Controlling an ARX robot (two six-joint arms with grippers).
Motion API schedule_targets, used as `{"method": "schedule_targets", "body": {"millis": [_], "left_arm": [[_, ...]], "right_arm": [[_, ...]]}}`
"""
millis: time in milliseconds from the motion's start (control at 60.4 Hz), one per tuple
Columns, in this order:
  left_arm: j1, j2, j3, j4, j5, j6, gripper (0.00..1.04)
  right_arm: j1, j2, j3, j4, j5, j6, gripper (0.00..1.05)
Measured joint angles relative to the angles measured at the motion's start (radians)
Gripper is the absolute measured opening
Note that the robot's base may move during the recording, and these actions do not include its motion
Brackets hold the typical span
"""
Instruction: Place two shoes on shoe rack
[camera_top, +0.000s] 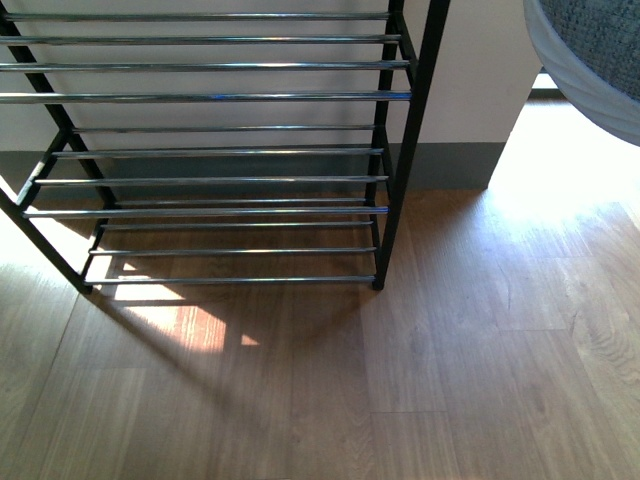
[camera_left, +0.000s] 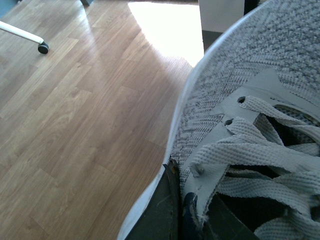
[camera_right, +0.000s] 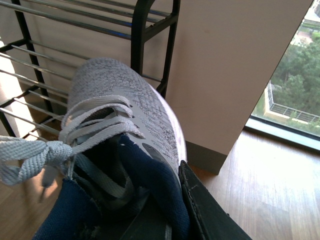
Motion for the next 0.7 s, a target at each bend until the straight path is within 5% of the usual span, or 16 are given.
{"method": "schedule_targets", "body": {"millis": [695], "left_arm": [[-0.001, 0.000, 0.000, 0.000, 0.003, 0.000, 0.01]], "right_arm": [[0.000, 0.000, -0.002, -0.001, 0.008, 0.000, 0.01]]}}
